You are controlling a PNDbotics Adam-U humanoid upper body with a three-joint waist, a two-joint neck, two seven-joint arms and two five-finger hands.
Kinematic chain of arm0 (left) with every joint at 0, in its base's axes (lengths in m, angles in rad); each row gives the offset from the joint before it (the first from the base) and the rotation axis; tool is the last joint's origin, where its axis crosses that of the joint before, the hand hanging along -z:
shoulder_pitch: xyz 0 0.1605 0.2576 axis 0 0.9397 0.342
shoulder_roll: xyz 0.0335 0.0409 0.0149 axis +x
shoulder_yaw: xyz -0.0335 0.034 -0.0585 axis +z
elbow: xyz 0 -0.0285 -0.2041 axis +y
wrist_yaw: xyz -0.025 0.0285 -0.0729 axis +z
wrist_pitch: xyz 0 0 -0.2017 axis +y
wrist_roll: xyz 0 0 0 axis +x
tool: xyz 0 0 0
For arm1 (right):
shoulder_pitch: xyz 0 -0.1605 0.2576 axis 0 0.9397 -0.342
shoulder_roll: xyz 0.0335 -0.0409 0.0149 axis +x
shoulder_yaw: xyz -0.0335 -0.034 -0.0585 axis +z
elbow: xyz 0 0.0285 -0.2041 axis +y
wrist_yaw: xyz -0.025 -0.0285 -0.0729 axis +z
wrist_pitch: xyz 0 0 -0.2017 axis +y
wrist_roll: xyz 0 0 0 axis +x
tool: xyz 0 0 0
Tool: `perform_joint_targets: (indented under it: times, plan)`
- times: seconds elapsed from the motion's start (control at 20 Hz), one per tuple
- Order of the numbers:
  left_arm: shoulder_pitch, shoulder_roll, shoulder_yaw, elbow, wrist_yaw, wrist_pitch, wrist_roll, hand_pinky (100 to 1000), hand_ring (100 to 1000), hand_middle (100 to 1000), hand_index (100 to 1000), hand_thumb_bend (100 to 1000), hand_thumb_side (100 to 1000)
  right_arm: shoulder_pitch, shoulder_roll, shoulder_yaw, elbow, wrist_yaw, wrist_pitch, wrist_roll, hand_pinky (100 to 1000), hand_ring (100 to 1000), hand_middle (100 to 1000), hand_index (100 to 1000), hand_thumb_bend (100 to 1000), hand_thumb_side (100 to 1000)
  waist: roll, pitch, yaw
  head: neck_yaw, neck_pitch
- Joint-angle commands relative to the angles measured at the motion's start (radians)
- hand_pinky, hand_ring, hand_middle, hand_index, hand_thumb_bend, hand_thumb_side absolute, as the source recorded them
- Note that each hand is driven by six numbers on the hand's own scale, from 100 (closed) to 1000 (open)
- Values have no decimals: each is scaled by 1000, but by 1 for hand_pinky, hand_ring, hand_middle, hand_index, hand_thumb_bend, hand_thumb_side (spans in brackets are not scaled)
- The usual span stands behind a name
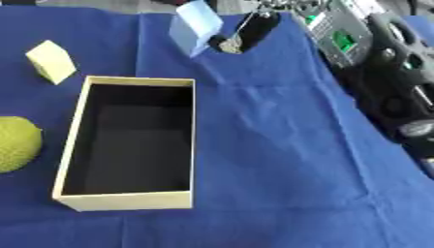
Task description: Pick up objects on the table and place them in the box.
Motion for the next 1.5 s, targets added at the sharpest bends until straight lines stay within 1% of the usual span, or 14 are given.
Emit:
perform_joint_targets:
  times: [0.05,0.1,0.2,0.35,0.4,0.45,0.6,0.75,0.9,0.95,1.0,1.15,1.25,1.5]
  plan:
    - [-5,13,18,-18,5,1,13,779,748,670,829,131,756,-4,18,30,-96,-7,12,25,821,673,496,570,250,100,6,-32,-2,-7,12]
    - [-4,12,16,-18,5,2,12,779,748,670,829,127,763,2,28,42,-121,0,17,31,820,674,498,571,188,100,7,-33,-3,-5,16]
    - [-2,12,14,-18,5,4,10,779,748,670,829,126,764,13,40,62,-170,19,28,44,818,675,502,578,210,100,8,-35,-5,2,21]
    - [-1,12,14,-18,4,4,9,779,748,670,829,126,764,27,40,74,-242,43,55,62,818,675,502,578,210,100,8,-35,-7,7,24]
    - [0,13,14,-18,4,5,8,779,748,661,828,124,766,32,38,75,-265,44,67,69,812,667,508,586,197,100,8,-35,-7,9,24]
    - [1,13,12,-18,3,4,7,779,748,661,828,124,766,42,45,83,-288,47,78,77,812,666,508,586,195,100,10,-33,-8,20,26]
    - [4,15,10,-18,1,4,4,779,748,660,828,122,767,73,55,110,-361,70,120,112,810,665,510,590,176,100,13,-30,-10,38,28]
    - [6,14,8,-18,0,3,1,778,747,659,827,121,769,101,51,127,-424,77,169,160,809,663,509,590,158,100,14,-27,-8,42,29]
    - [7,12,8,-18,0,4,0,778,747,659,827,121,769,106,60,138,-435,74,211,189,809,663,510,591,152,100,15,-25,-8,40,29]
    - [7,12,8,-18,0,5,0,778,747,659,827,121,769,106,61,140,-435,73,218,193,809,663,509,591,218,100,15,-25,-8,40,30]
    - [7,10,7,-18,0,5,-1,778,747,658,826,122,770,111,63,141,-436,77,227,197,805,664,512,595,169,100,15,-23,-6,39,29]
    - [7,6,6,-18,1,5,-2,778,747,658,826,123,771,123,71,143,-436,116,258,198,802,664,511,596,193,100,15,-20,-3,34,26]
    - [8,3,6,-18,2,5,-3,778,747,657,825,124,772,127,75,146,-436,149,272,194,802,665,511,597,193,100,14,-19,-2,31,25]
    - [8,-1,6,-18,3,6,-4,778,747,657,825,124,773,139,89,154,-428,227,283,180,801,667,510,598,204,100,13,-15,0,26,24]
